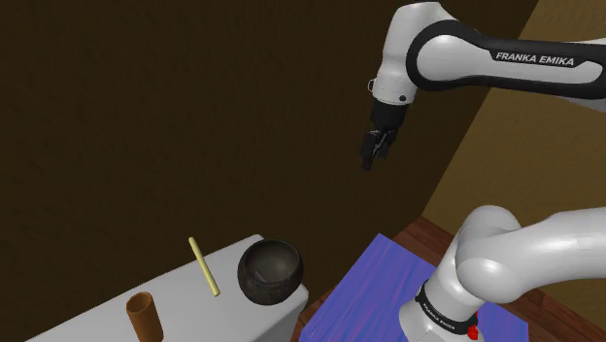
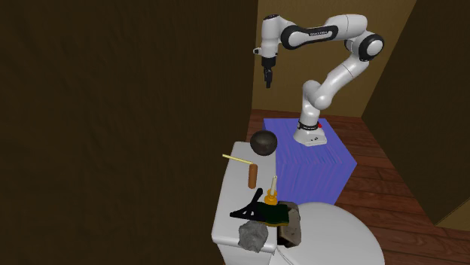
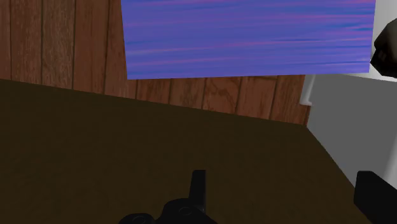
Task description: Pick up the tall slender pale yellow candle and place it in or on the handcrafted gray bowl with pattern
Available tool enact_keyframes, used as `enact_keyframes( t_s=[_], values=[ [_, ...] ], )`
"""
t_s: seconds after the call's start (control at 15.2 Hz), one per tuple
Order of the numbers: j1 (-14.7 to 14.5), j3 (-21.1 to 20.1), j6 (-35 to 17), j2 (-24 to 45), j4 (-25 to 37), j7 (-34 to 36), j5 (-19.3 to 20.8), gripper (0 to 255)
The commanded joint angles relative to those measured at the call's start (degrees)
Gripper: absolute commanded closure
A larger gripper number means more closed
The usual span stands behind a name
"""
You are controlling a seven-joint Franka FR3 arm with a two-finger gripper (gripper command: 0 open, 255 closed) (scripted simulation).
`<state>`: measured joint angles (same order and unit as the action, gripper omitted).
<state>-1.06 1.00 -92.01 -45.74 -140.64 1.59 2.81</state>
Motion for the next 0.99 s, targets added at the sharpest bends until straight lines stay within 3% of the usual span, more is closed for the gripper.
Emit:
enact_keyframes(
  t_s=[0.0,0.46,0.92],
  values=[
    [0.0,0.0,0.0,0.0,0.0,0.0,0.0,0],
    [-3.1,-8.0,-10.4,3.1,-4.5,9.9,-5.9,0],
    [-5.3,-16.5,-21.8,10.9,-4.8,19.8,-9.7,0]
  ],
)
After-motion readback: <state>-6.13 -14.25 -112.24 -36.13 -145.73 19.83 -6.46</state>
